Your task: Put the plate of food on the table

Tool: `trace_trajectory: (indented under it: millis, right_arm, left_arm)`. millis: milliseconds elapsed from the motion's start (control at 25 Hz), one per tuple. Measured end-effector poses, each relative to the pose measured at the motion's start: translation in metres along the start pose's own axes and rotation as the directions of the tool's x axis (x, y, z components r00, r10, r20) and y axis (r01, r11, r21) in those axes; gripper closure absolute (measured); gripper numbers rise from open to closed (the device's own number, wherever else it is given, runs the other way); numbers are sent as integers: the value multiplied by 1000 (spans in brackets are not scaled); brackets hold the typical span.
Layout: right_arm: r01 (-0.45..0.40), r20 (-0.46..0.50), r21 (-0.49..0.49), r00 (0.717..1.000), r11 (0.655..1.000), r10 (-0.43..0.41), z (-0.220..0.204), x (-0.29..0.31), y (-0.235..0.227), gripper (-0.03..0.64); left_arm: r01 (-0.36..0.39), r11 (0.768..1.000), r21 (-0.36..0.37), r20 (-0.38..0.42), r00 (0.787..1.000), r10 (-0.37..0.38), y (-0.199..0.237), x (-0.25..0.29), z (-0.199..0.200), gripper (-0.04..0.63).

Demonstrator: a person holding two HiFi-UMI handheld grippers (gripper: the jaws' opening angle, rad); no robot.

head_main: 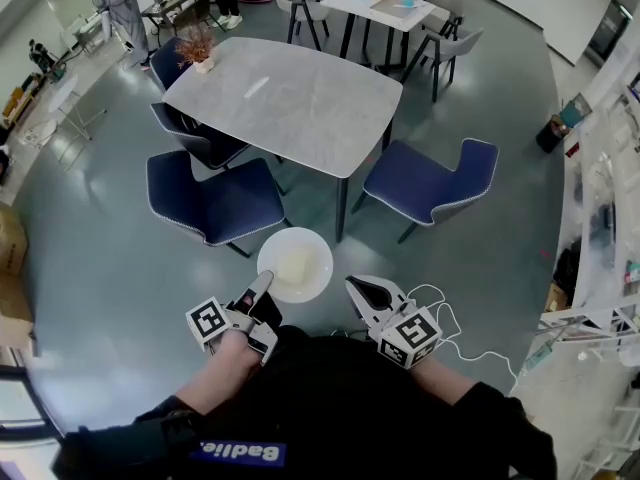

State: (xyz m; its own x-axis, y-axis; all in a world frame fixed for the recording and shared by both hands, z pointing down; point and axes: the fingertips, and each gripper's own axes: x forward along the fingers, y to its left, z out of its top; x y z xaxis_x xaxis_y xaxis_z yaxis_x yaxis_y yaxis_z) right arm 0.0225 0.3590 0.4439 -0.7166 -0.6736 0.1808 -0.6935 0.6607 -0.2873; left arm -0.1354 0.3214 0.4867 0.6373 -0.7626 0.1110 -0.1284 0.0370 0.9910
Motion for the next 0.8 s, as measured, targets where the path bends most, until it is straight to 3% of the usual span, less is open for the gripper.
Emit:
trace_trajectory:
  millis: [440,800]
  right_arm:
    - [49,-25,24,999,999,-48,-1,15,-45,609]
    - [115,-45,5,992,993,-115,16,76,-82,609]
  left_arm:
    - [-1,1000,-20,9,1000,2,14,44,25,580]
    - [3,1000,-11,-21,1000,-3,21,95,94,580]
